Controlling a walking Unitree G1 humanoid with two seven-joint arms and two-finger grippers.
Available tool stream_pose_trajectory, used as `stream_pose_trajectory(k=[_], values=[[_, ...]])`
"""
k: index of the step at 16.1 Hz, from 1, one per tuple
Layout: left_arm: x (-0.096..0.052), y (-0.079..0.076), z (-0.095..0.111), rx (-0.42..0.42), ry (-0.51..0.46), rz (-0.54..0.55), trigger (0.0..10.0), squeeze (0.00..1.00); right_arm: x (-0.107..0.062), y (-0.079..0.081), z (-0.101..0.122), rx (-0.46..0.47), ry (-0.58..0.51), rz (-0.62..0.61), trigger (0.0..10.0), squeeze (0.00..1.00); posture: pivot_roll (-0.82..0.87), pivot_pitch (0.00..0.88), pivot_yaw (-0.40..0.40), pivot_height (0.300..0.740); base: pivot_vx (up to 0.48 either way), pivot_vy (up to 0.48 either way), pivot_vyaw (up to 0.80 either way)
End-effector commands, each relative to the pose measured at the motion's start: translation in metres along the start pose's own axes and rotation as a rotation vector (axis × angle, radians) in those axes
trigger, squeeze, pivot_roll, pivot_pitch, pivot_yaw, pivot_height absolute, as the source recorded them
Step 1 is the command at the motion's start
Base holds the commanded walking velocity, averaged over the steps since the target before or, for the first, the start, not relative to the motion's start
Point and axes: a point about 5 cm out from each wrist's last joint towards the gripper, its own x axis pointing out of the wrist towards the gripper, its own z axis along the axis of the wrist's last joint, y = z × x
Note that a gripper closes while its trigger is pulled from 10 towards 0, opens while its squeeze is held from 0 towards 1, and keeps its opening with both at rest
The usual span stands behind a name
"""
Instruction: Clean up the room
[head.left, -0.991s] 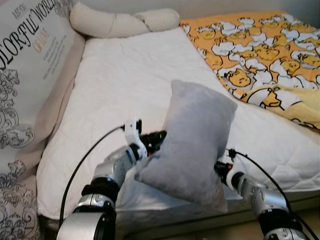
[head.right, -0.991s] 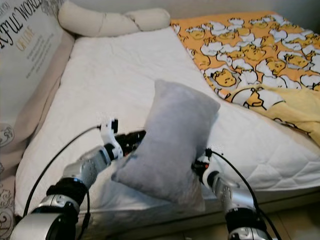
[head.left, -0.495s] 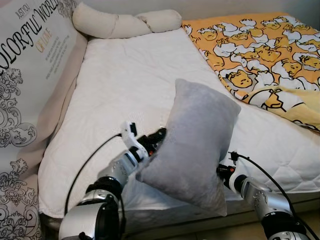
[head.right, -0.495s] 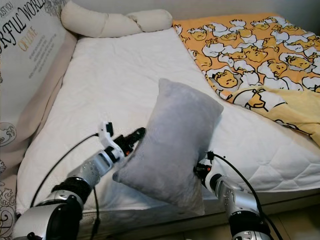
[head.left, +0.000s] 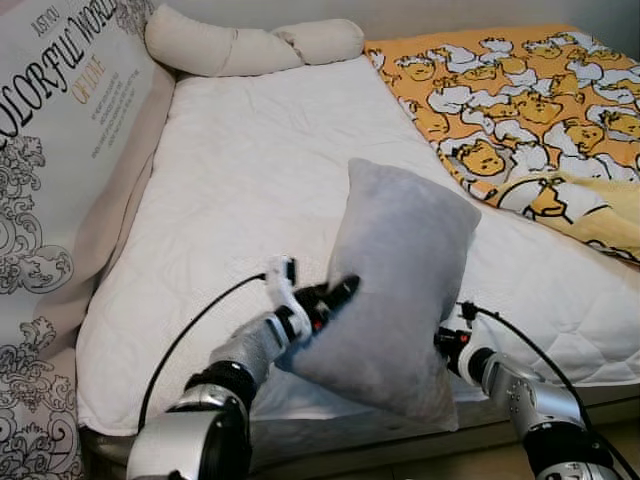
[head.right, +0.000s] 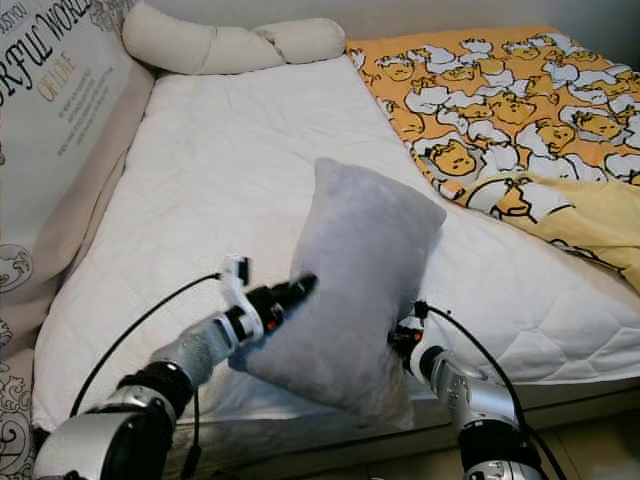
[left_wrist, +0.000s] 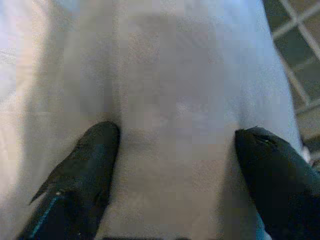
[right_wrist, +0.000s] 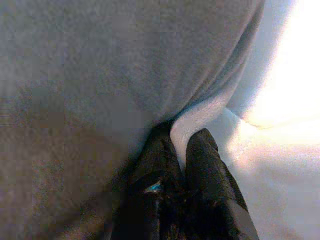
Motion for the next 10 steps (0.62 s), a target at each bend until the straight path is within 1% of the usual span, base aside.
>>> stream_pose_trajectory(k=[1,2,3,4,5,9,10], values=[[0.002,-0.004,-0.011,0.026,0.053,-0.022,10.0,1.00,0.004,0.006,-0.002,0.007,0.020,0.021,0.0,0.00,-0.24,0.000,0.068,0.740,0.000,0.000,0.00],[0.004,-0.006,-0.013,0.045,0.075,-0.036,9.1,1.00,0.005,0.008,0.001,0.009,0.012,0.029,0.0,0.00,-0.24,0.000,0.070,0.740,0.000,0.000,0.00],[0.004,-0.007,-0.017,0.091,0.119,-0.042,4.0,0.00,0.006,0.011,0.003,0.010,0.006,0.039,0.0,0.00,-0.24,0.000,0.074,0.740,0.000,0.000,0.00],[0.003,-0.007,-0.020,0.106,0.145,-0.039,3.3,0.00,0.007,0.014,0.004,0.009,0.003,0.046,0.0,0.00,-0.24,0.000,0.077,0.740,0.000,0.000,0.00],[0.003,-0.006,-0.021,0.123,0.162,-0.034,0.0,0.00,0.008,0.015,0.005,0.009,-0.002,0.049,0.0,0.00,-0.24,0.000,0.080,0.740,0.000,0.000,0.00],[0.002,-0.005,-0.021,0.155,0.183,-0.050,0.0,0.00,0.011,0.023,0.010,0.012,-0.022,0.071,0.0,0.00,-0.23,0.000,0.087,0.740,0.000,0.000,0.00],[0.000,-0.003,-0.022,0.176,0.209,-0.039,0.0,0.00,0.012,0.025,0.010,0.011,-0.023,0.079,0.0,0.00,-0.22,0.000,0.088,0.740,0.000,0.000,0.00]])
